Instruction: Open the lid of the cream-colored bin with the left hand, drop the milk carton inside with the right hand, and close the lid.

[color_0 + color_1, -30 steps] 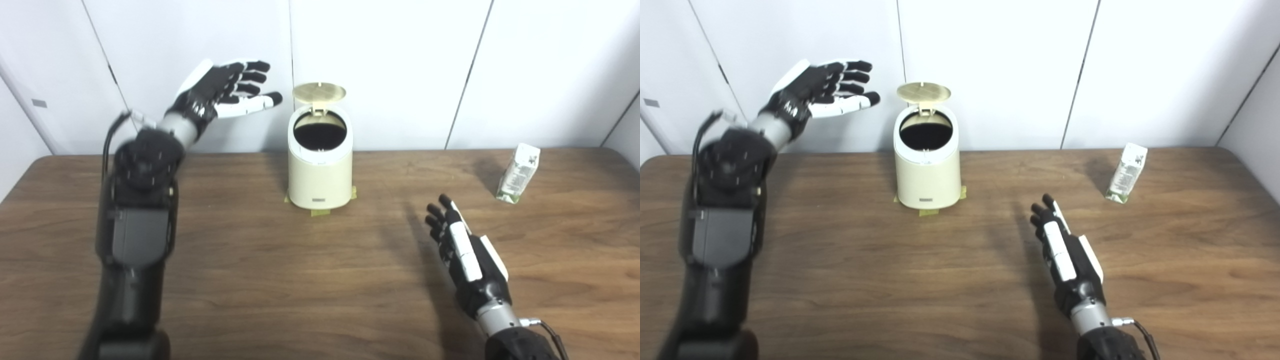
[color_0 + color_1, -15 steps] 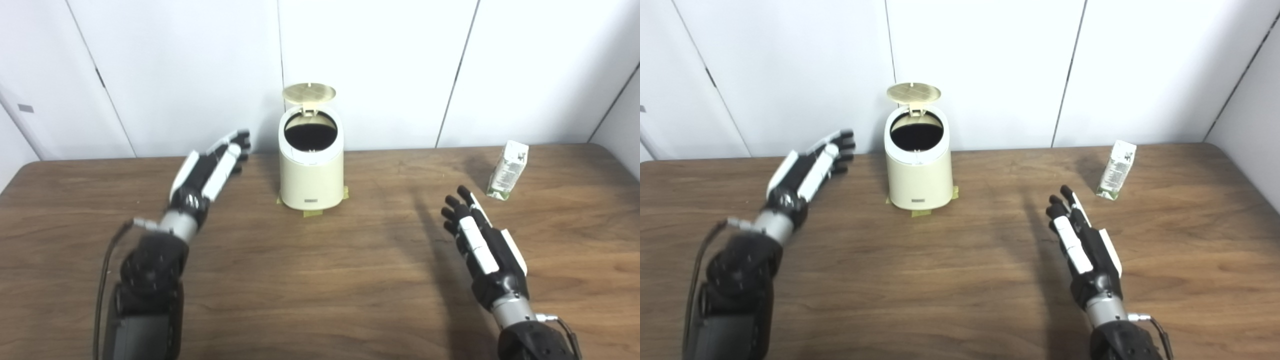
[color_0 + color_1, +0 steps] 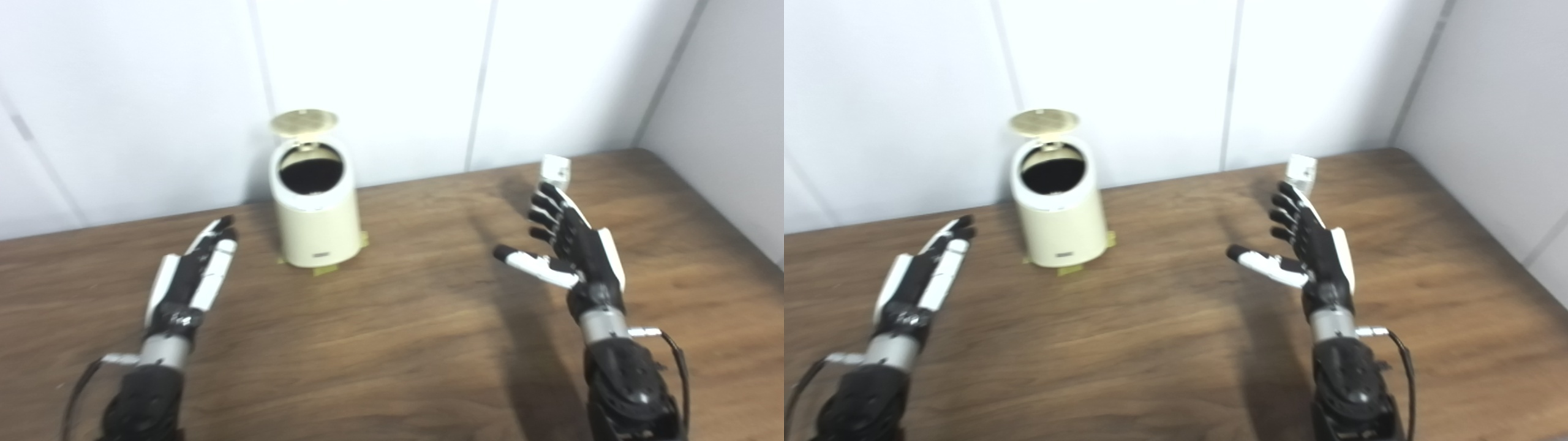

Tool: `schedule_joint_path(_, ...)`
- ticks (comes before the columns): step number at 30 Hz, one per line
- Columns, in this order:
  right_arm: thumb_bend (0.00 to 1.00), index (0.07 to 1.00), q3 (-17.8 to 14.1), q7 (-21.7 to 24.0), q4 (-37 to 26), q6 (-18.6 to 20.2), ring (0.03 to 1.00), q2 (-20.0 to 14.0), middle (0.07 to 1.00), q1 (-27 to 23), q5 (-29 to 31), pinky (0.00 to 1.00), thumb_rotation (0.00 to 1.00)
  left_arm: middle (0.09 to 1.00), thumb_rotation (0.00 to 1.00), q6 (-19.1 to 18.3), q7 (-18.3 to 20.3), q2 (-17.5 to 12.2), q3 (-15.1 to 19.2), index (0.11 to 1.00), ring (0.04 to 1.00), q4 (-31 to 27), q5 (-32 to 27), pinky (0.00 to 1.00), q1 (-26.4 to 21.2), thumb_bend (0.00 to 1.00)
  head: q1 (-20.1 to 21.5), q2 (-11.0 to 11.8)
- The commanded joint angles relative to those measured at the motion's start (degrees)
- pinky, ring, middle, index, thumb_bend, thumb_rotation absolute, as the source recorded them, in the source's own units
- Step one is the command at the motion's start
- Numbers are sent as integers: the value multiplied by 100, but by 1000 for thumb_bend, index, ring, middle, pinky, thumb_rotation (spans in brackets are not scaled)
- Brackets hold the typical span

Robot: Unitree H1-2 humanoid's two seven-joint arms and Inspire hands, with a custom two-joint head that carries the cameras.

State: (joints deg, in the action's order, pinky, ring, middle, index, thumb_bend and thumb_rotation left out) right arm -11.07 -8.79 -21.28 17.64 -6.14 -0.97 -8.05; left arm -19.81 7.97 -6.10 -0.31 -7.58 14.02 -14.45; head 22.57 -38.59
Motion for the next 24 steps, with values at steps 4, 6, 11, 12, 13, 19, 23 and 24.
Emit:
schedule_joint_path(4, 791, 847, -235, -79, -192, -102, 801, -348, 827, -218, -257, 768, 97, 912, 989, 243, -164, -162, 110, 947, 938, -8, -160, 980, -180, 545, 274, 82)
schedule_joint_path(6, 787, 841, -272, -79, -161, -128, 796, -460, 828, -262, -338, 737, 89, 899, 971, 103, -197, -170, 151, 937, 922, -35, -197, 991, -207, 557, 369, 101)
schedule_joint_path(11, 813, 846, -394, -134, 66, 3, 794, -796, 829, -501, -630, 734, 127, 910, 954, 62, -149, -190, 232, 939, 913, -94, -449, 938, -196, 494, 417, 112)
schedule_joint_path(12, 815, 848, -428, -127, 104, 92, 796, -867, 830, -575, -686, 731, 132, 910, 953, 48, -147, -205, 220, 940, 913, -112, -451, 940, -186, 492, 418, 113)
schedule_joint_path(13, 825, 842, -454, -115, 119, 176, 797, -948, 820, -670, -747, 728, 135, 909, 951, 38, -148, -217, 212, 937, 917, -126, -461, 960, -175, 498, 416, 108)
schedule_joint_path(19, 829, 827, -412, -24, 267, 486, 787, -1399, 812, -1056, -1129, 685, 96, 913, 933, -68, -118, -272, 189, 942, 927, -189, -530, 989, -138, 491, 399, 115)
schedule_joint_path(23, 876, 842, -368, 150, 553, 585, 793, -1721, 832, -1335, -1191, 558, 107, 911, 924, -82, -121, -302, 163, 945, 919, -213, -527, 999, -124, 482, 377, 103)
schedule_joint_path(24, 883, 845, -335, 208, 667, 624, 793, -1808, 834, -1433, -1208, 540, 105, 910, 927, -88, -120, -310, 156, 945, 919, -222, -526, 1000, -121, 484, 368, 92)
